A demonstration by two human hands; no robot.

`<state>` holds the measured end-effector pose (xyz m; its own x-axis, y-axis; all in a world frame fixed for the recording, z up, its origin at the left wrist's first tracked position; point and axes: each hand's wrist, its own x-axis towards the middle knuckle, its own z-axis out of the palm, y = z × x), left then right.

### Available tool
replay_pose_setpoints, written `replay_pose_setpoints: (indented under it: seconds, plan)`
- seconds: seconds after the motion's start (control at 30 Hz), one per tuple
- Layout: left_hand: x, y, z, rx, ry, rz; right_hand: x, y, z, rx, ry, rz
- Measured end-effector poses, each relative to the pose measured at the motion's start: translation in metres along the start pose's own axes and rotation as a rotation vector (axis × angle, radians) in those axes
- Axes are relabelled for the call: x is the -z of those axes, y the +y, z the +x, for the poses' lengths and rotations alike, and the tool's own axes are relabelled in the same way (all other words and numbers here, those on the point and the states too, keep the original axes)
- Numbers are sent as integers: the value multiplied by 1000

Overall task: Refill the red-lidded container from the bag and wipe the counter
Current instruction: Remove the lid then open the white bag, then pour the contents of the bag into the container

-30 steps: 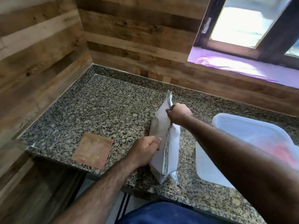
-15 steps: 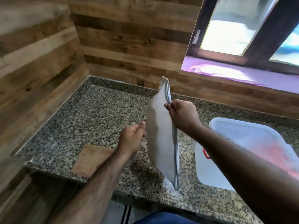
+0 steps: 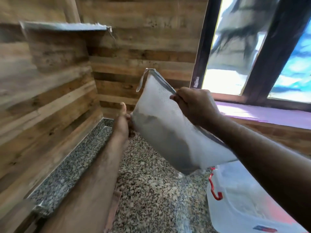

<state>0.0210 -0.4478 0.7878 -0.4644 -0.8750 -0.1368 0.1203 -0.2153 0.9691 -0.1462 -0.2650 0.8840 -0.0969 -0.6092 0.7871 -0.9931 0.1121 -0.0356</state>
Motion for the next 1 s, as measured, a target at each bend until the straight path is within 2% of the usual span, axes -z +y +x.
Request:
replay_pose_setpoints:
  seconds: [0.13,0.2,0.33,0.63,0.83,1.0]
  plan:
    - [20,19,-1,272,-109,164,18,-4,15,75,43,30]
    - [26,17,-4,321,-168,177,25,-4,19,113,33,36]
    - [32,8,-10,185,-157,5,36,-3,18,134,46,34]
    - [4,42,-55,0,-204,-122,67,30,-7,39,53,124]
    - [-29,87,-59,-56,-192,-14,96,72,-29,-50,73,163]
    - [-69,119,-74,-107,-274,36,121,103,-46,-84,25,182]
